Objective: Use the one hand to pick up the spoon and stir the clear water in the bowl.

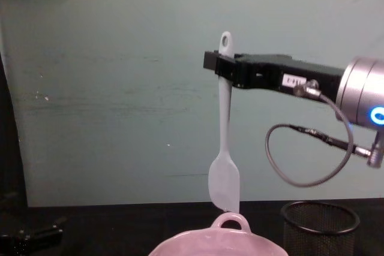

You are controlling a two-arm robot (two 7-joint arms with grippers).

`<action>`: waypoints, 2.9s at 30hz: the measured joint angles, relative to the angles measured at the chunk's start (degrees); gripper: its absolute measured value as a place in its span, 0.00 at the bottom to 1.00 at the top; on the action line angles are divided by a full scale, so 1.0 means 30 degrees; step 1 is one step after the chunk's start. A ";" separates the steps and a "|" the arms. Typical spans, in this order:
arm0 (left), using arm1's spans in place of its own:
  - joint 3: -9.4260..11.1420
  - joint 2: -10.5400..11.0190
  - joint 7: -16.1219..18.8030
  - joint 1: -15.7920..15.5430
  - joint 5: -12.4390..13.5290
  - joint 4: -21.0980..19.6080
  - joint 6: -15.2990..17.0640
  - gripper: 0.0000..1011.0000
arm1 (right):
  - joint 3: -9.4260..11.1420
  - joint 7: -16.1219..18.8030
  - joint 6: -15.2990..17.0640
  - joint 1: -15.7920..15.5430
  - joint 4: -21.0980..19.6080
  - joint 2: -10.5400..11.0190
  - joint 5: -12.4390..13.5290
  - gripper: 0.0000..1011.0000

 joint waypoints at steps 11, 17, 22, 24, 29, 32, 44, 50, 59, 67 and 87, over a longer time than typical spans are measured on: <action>0.0000 0.0000 -0.0001 0.0001 0.0000 0.0000 0.0000 1.00 | -0.0092 -0.0266 0.1676 0.0764 -0.0834 0.0612 0.0502 0.12; -0.0001 0.0000 0.0000 0.0001 0.0000 0.0000 -0.0001 1.00 | -0.0012 -0.0445 0.2191 0.1088 -0.0937 0.0934 0.0775 0.12; 0.0000 0.0000 -0.0001 0.0000 0.0001 0.0001 -0.0001 1.00 | 0.0420 -0.0699 0.2299 0.1158 -0.0948 0.1347 0.1063 0.12; 0.0000 0.0000 0.0000 0.0000 0.0001 0.0000 -0.0001 1.00 | 0.0673 -0.0819 0.2299 0.1136 -0.0910 0.1555 0.1196 0.12; -0.0001 0.0000 0.0000 0.0000 0.0000 0.0000 0.0000 1.00 | 0.1203 -0.1040 0.2276 0.0960 -0.0670 0.1954 0.1455 0.12; 0.0000 0.0000 0.0000 0.0001 0.0000 0.0001 -0.0001 1.00 | 0.1496 -0.1143 0.2189 0.0814 -0.0345 0.2138 0.1619 0.12; 0.0000 0.0000 0.0000 0.0000 0.0000 0.0000 0.0000 1.00 | 0.1990 -0.0920 0.1297 0.0061 0.1865 0.1846 0.2641 0.12; 0.0000 0.0000 0.0000 0.0000 0.0000 0.0000 -0.0001 1.00 | 0.1901 -0.0797 0.0877 -0.0207 0.3021 0.1465 0.2872 0.12; 0.0000 0.0000 0.0000 0.0000 0.0001 0.0000 0.0000 1.00 | 0.1942 -0.0676 0.0507 -0.0557 0.4224 0.0877 0.3389 0.12; 0.0000 0.0000 -0.0001 0.0000 -0.0001 0.0000 -0.0001 1.00 | 0.2276 -0.0651 0.0446 -0.0893 0.4871 0.0546 0.4202 0.12; 0.0000 0.0000 0.0000 0.0000 0.0000 0.0000 0.0000 1.00 | 0.2779 -0.1058 0.0527 -0.1602 0.4718 0.0523 0.5437 0.12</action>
